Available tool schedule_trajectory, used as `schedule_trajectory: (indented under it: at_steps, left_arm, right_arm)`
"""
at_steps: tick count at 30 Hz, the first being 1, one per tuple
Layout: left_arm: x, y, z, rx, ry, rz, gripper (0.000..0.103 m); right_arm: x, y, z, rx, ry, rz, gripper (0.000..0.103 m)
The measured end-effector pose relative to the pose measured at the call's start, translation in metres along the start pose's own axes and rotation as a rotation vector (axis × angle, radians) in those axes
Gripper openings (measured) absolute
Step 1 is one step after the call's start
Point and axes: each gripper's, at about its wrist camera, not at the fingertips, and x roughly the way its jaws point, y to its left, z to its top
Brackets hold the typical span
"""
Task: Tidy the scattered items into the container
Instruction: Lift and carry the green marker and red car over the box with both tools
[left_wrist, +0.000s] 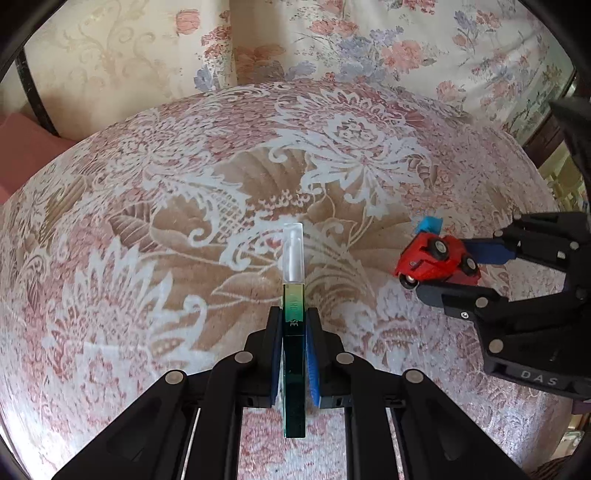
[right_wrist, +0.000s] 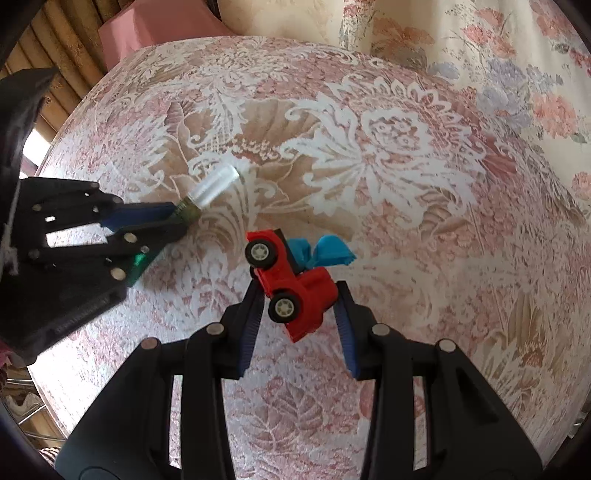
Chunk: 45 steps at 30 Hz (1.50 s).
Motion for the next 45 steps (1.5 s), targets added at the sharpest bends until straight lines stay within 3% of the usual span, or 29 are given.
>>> schedule_trajectory:
  at_steps: [13, 28, 45]
  left_arm:
    - [-0.017, -0.014, -0.020, 0.003, -0.003, -0.013, 0.012]
    - [-0.045, -0.047, -0.064, 0.051, 0.009, -0.037, 0.012]
    - [-0.063, -0.155, -0.089, 0.249, 0.027, -0.125, 0.012]
  right_arm:
    - [-0.013, 0.012, -0.027, 0.017, 0.022, -0.001, 0.042]
    - [-0.046, 0.027, -0.093, 0.063, 0.005, -0.001, 0.042]
    - [-0.109, -0.001, -0.190, 0.232, -0.044, -0.026, 0.042]
